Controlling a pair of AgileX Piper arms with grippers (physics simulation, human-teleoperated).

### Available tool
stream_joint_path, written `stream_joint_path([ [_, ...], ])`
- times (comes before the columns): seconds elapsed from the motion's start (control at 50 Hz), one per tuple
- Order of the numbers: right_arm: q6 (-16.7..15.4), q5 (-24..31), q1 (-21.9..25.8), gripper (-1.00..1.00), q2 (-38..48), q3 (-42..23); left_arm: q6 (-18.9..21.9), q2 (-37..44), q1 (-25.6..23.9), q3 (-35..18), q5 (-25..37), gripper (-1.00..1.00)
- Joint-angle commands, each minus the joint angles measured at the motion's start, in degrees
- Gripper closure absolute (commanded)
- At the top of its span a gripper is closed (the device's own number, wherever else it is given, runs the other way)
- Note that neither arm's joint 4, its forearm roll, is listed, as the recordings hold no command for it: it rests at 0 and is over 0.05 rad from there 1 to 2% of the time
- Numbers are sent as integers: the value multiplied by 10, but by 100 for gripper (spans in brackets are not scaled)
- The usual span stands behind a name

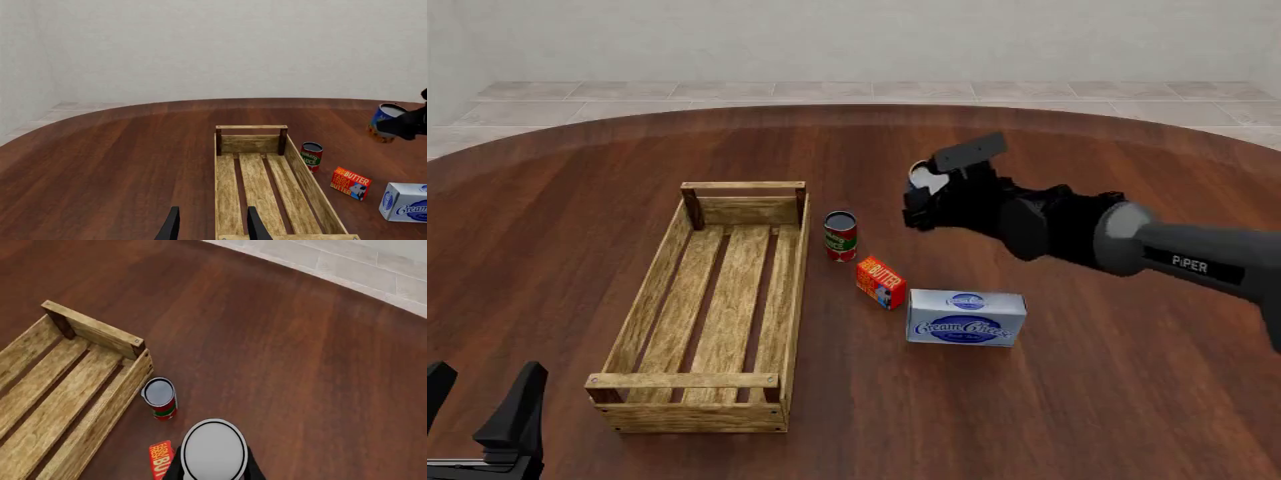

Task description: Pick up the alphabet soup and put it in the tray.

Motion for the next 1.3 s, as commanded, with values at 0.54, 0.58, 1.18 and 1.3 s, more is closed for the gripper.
stream_joint_path([
  [0.54, 12, 88, 159, 100, -161, -11, 0, 0, 0, 0, 0, -100],
  [0.58, 16, 91, 168, 100, -161, -16, 0, 0, 0, 0, 0, -100],
  [1.18, 8, 114, 270, 100, -118, -82, 0, 0, 0, 0, 0, -100],
  [1.3, 13, 111, 280, 100, -112, -86, 0, 0, 0, 0, 0, -100],
])
